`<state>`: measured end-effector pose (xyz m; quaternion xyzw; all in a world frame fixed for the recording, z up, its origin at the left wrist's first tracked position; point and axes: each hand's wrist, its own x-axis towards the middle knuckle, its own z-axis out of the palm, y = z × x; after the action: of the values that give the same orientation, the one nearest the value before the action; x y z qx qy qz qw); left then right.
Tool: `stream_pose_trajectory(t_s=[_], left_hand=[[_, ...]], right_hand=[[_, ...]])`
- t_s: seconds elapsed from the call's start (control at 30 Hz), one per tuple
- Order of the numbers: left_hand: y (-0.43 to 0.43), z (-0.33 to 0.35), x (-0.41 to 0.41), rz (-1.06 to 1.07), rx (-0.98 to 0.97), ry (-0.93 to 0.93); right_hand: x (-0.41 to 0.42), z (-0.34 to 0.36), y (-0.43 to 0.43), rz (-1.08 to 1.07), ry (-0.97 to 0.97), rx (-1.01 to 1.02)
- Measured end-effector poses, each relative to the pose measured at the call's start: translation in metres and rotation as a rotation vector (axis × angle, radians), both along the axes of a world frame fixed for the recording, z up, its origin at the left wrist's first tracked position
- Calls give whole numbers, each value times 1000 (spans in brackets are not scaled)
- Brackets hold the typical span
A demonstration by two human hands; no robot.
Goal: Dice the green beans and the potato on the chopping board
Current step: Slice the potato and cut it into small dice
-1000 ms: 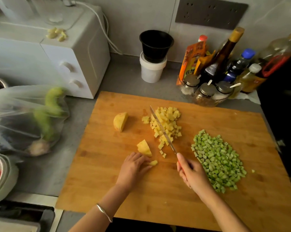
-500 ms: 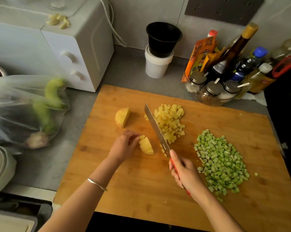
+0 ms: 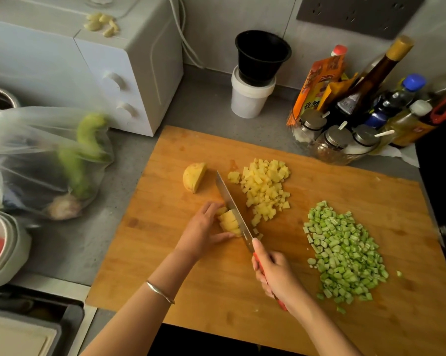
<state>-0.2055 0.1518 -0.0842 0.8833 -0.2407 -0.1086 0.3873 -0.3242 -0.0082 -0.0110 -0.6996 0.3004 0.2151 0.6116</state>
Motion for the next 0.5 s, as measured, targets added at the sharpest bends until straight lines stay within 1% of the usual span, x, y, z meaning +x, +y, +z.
stream_pose_trajectory(t_s=[0.07,0.1,0.17,0.2,0.27,0.33,0.5], left_hand=[[4,-4,-11,78,-11,-66],[4,-8,-18,102,38,-120],[1,-14,-31,103,214,-221],[-2,-15,-35,92,285,-238],[-4,-19,-38,93,340,-244],[-2,-18,-37,81,331,-230],[6,-9,-55,108,166,-177]], right_hand=[[-1,0,4,14,-13,-18],[-1,0,6,10,-13,-22],[0,-1,11,4,0,-19],[2,-1,13,7,3,-18],[4,-1,13,13,3,-16],[4,1,9,8,-6,-18],[-3,10,5,14,-119,-27]])
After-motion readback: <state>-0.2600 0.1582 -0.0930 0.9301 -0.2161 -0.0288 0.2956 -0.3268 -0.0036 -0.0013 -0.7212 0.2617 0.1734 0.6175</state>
